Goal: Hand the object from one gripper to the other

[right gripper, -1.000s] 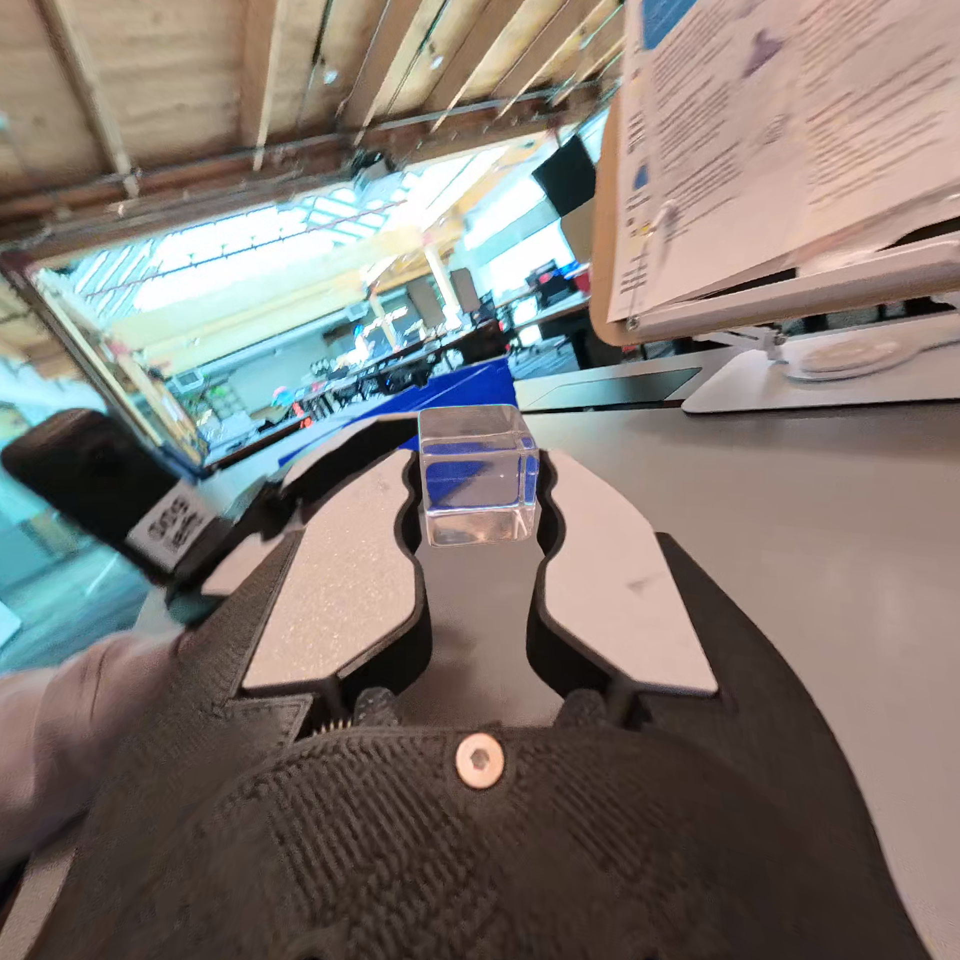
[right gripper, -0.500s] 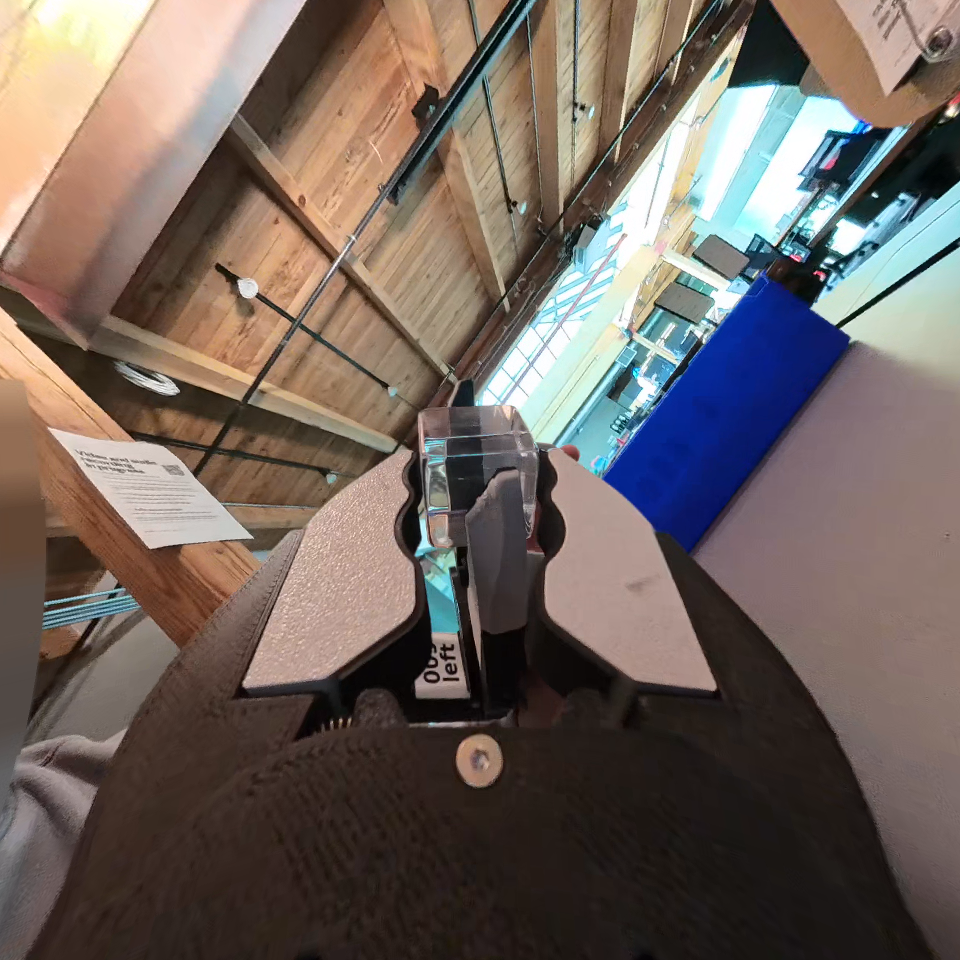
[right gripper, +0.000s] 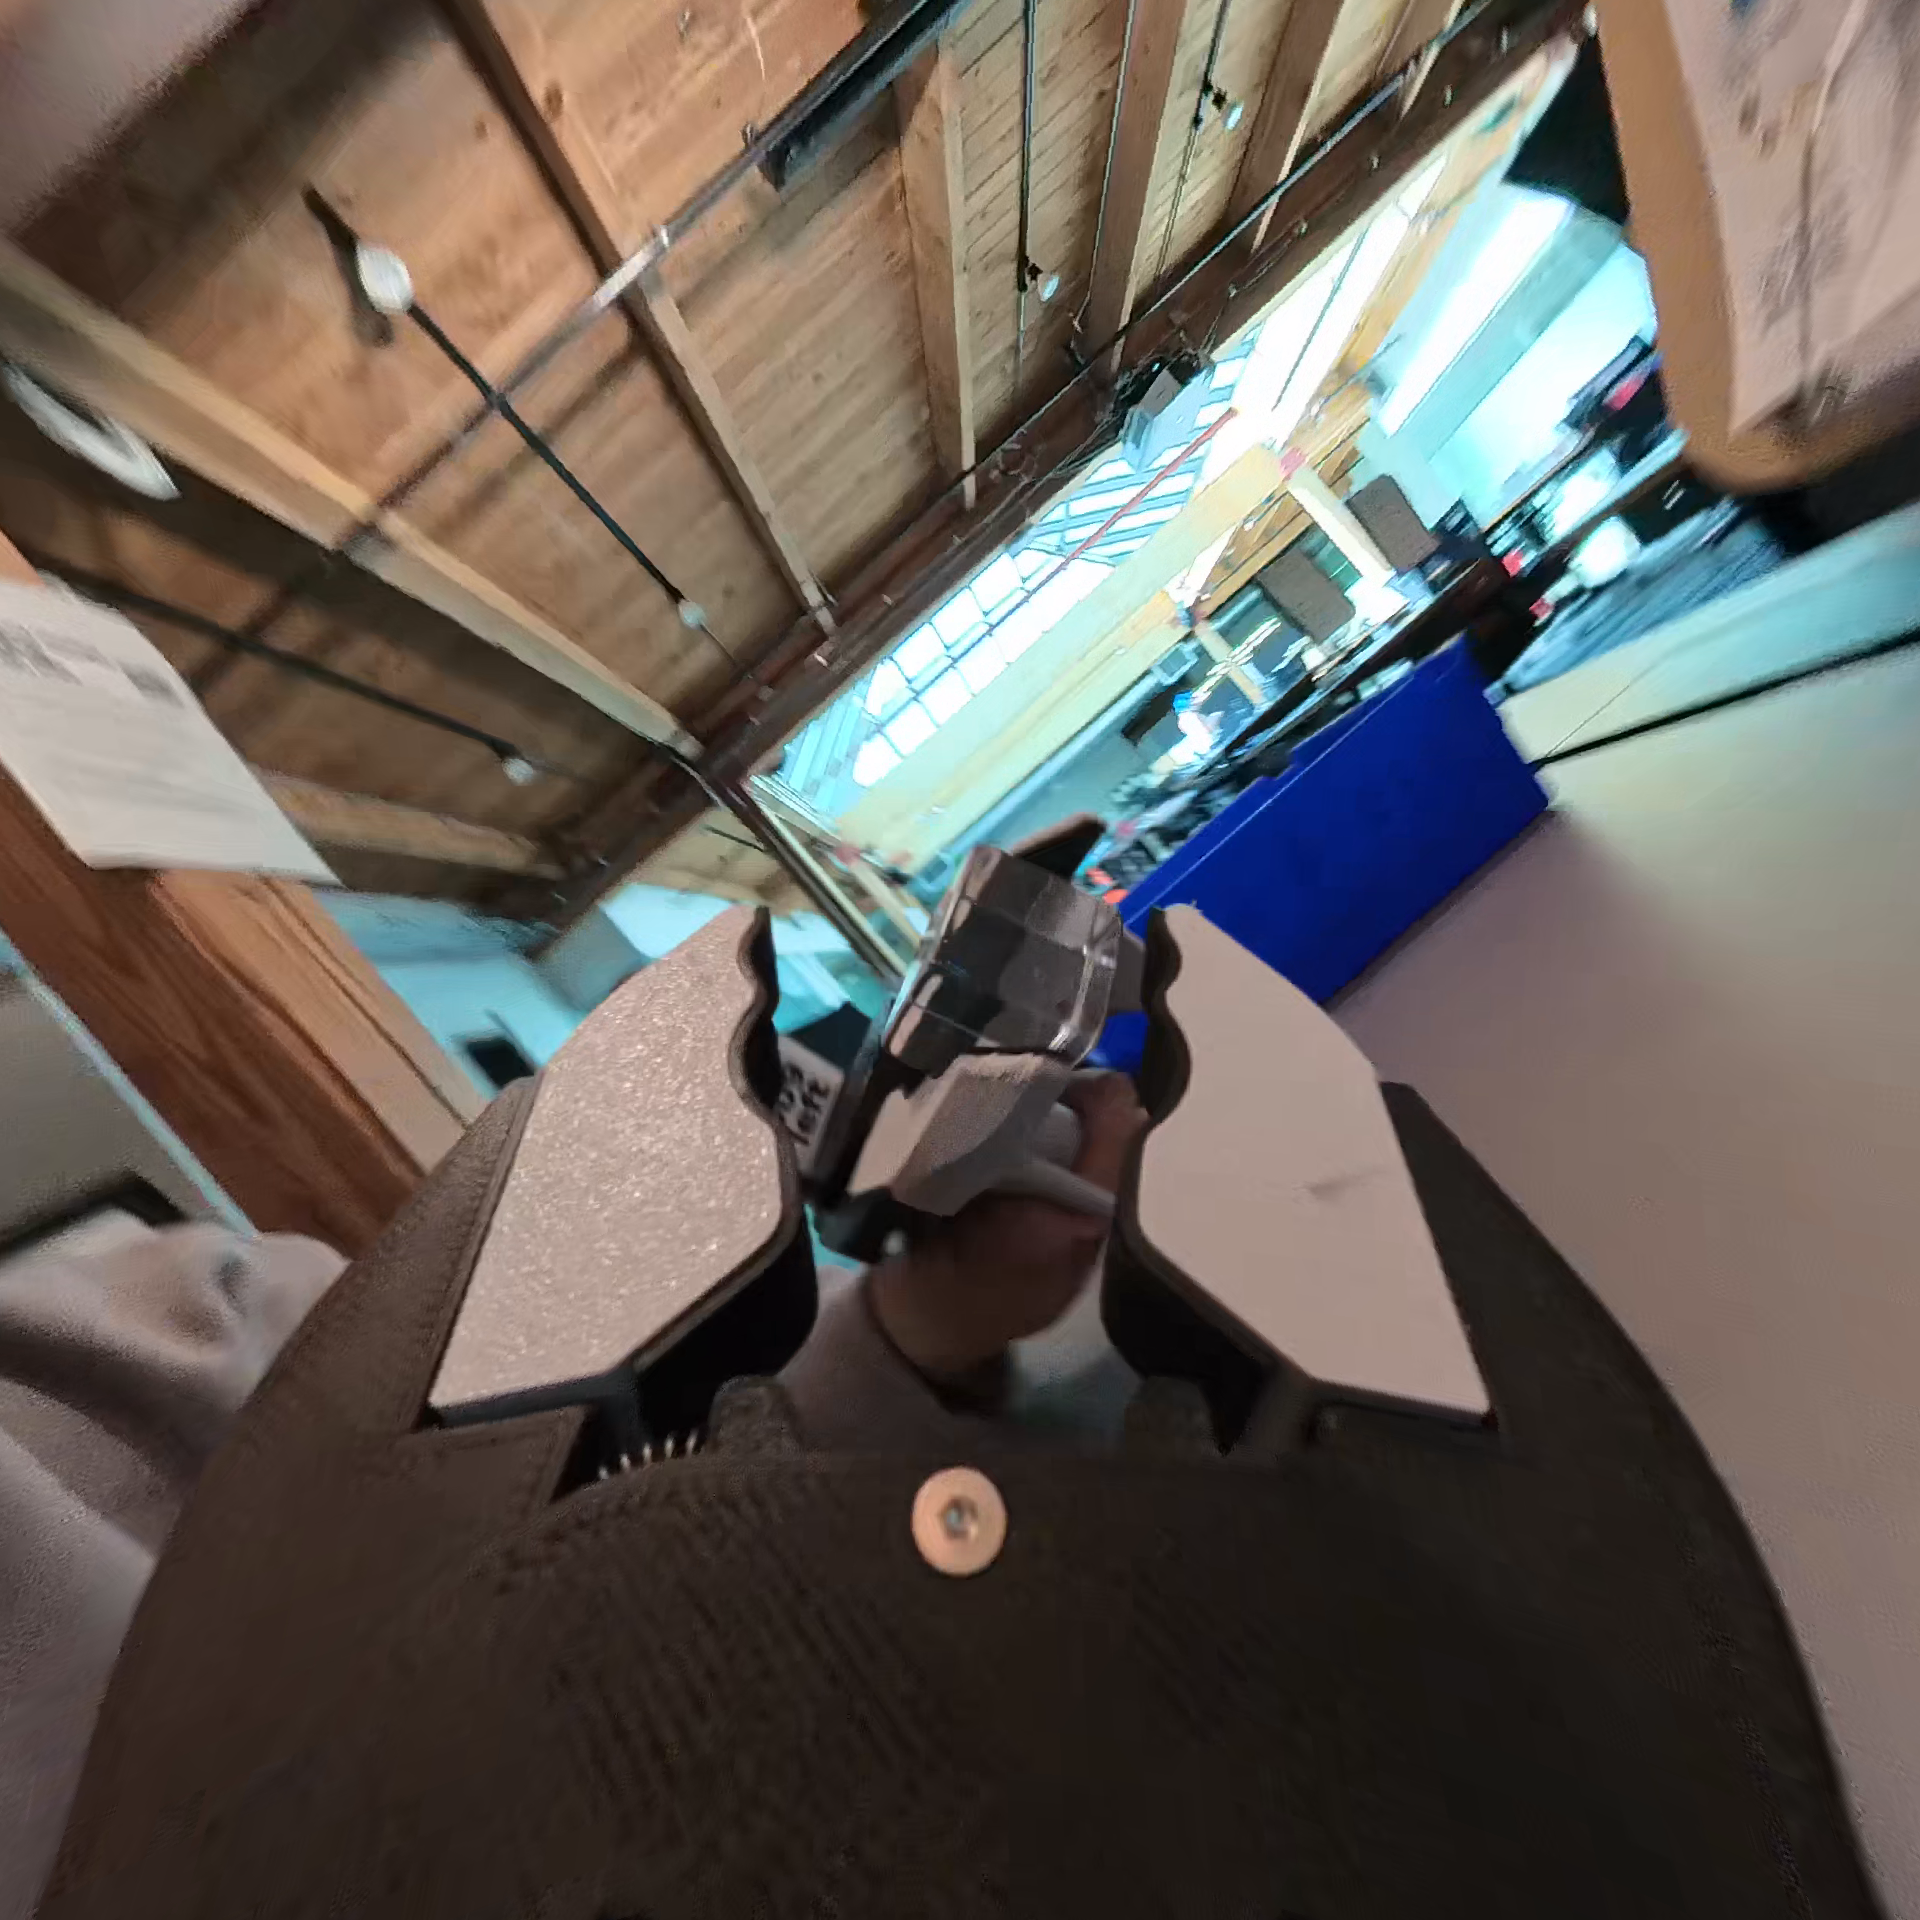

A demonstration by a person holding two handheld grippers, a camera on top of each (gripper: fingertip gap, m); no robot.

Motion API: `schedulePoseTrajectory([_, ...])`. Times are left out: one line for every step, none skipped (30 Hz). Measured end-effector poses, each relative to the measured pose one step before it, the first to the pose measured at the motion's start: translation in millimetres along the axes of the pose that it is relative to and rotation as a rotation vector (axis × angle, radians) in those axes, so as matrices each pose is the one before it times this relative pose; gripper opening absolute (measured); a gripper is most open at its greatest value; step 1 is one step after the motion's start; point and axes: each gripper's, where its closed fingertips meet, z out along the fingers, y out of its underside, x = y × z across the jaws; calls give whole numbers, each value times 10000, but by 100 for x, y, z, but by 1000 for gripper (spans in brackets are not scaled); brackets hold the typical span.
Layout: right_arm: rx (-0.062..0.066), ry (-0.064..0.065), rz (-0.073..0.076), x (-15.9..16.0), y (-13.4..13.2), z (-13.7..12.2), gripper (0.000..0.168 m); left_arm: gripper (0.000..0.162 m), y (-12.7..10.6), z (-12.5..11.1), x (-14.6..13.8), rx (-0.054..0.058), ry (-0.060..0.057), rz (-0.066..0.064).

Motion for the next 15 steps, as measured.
schedulePoseTrajectory([-258, 163, -1074, -181, -379, -308, 71, 53, 173, -164, 218, 11, 686, -874])
schedulePoseTrajectory([-447, 169, -1256, -138, -68, -251, 78, 53, 67, -199, 406, 44, 835, -1002])
schedulePoseTrajectory([-633, 166, -1429, -105, 288, -238, 86, 53, -49, -210, 361, 110, 811, -1152])
schedulePoseTrajectory([-704, 197, -1545, -39, 517, -229, 92, 52, -84, -194, 303, 111, 761, -1203])
schedulePoseTrajectory([-625, 216, -1534, -43, 549, -208, 99, 52, -3, -175, 226, 16, 686, -1174])
schedulePoseTrajectory([-554, 187, -1525, -133, 621, -128, 102, 52, 153, -128, 211, -122, 653, -1150])
schedulePoseTrajectory([-602, 237, -1573, -108, 760, -40, 102, 53, 282, -72, 238, -237, 615, -1109])
schedulePoseTrajectory([-538, 337, -1574, -79, 657, 52, 103, 53, 293, -29, 312, -237, 581, -953])
schedulePoseTrajectory([-414, 377, -1536, -124, 471, 148, 105, 53, 294, 21, 380, -193, 527, -785])
schedulePoseTrajectory([-390, 302, -1440, -261, 409, 204, 107, 53, 306, 87, 372, -187, 449, -663])
schedulePoseTrajectory([-375, 159, -1198, -412, 370, 259, 107, 53, 335, 160, 427, -200, 439, -527])
schedulePoseTrajectory([-272, 75, -794, -426, 163, 290, 106, 53, 447, 188, 491, -255, 460, -443])
schedulePoseTrajectory([-39, 6, -383, -378, -207, 247, 107, 53, 528, 239, 339, -323, 335, -382])
schedulePoseTrajectory([225, -7, -120, -274, -616, 143, 107, 53, 571, 249, 176, -336, 208, -294])
schedulePoseTrajectory([345, 5, -24, -174, -786, 66, 107, 52, 555, 255, 234, -308, 252, -170])
